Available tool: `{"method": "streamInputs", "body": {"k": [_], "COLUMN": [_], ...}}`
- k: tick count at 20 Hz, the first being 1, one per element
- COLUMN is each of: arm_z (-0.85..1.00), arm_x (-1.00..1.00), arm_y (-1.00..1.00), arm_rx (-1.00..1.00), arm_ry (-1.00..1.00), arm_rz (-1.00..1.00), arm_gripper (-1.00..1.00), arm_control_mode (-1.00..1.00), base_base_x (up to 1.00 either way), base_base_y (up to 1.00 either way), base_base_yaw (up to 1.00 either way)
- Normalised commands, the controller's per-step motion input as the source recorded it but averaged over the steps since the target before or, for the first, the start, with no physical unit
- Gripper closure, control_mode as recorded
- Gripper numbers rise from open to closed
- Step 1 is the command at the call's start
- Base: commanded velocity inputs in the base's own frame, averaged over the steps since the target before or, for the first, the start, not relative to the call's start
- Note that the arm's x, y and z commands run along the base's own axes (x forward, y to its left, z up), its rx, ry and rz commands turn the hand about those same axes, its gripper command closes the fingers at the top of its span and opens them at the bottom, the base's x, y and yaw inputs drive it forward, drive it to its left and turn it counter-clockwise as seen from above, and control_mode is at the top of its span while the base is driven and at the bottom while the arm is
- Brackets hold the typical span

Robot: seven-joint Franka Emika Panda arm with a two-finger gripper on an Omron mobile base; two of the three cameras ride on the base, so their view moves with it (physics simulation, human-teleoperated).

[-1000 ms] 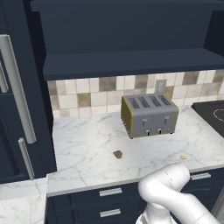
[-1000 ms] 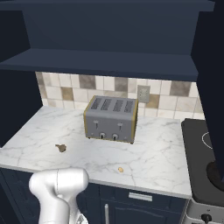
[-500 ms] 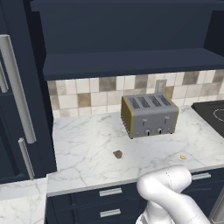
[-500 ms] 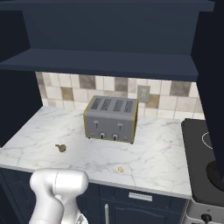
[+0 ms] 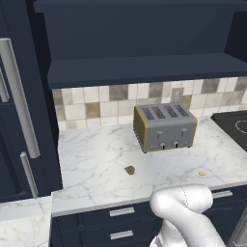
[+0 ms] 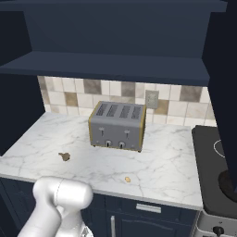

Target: Pick the pan from the cabinet and place it on the stove. Then turn on the stove burner for the pan.

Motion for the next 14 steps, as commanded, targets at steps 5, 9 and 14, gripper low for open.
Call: {"method": "streamInputs", "body": {"k": [5,9,14], "arm_z": [0.0,0.04,0.1], "arm_x": [0.01,0.0,0.05], "arm_y": [0.28,0.26,0.32], "arm_rx": [0.01,0.01,0.0], "arm_ry": [0.0,0.0,0.0], "arm_rz": [0.0,0.0,0.0], "arm_gripper": [-1.0,-1.0,-1.0], "arm_control_mode": [-1.0,-1.0,-1.0], "base_base_x": [0.0,0.0,0.0], "base_base_y": [0.0,0.0,0.0], "base_base_yaw": [0.0,0.0,0.0]}}
